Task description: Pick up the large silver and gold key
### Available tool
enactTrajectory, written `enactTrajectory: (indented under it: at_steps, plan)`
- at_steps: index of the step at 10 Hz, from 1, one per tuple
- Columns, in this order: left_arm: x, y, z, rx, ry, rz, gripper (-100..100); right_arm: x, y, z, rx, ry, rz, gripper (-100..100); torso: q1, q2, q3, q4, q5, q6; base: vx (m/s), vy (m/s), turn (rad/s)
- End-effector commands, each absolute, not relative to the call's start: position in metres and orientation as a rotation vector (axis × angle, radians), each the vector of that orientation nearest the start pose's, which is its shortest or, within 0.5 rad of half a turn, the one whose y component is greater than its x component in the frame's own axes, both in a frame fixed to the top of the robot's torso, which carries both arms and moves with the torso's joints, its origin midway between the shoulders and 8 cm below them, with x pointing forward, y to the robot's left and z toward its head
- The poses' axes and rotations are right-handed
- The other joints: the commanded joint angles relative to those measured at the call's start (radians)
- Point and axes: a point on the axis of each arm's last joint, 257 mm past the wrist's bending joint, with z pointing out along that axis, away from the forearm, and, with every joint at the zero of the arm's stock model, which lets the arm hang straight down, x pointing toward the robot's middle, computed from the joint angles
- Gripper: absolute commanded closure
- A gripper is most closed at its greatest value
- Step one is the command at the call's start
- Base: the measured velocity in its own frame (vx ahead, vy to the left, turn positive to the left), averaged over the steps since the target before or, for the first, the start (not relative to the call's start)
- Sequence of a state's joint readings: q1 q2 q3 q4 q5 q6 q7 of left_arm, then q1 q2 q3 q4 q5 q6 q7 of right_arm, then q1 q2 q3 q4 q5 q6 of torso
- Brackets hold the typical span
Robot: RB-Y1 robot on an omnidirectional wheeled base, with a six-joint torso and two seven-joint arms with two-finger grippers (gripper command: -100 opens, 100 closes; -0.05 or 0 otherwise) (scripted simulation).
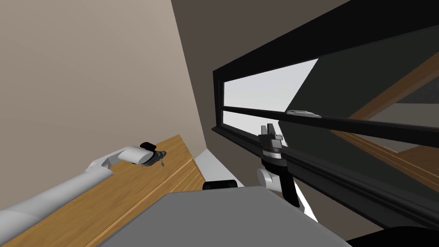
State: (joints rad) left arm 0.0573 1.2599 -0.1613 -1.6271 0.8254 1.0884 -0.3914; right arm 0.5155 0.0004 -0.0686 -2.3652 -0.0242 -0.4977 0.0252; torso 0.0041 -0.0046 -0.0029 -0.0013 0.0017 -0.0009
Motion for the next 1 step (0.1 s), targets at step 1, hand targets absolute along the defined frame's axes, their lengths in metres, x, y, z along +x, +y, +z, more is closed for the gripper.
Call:
enactTrajectory:
  at_steps: [1]
  plan:
    - [0.3573, 0.5753, -0.2955, -1.224, 2.371, 0.202, 0, 0.3203, -0.3, 0.058, 0.595, 0.554, 1.236, 0, 0.0, 0.0, 0.0, 0.0, 0.0, 0.0, 0.009, -0.003, -0.011]
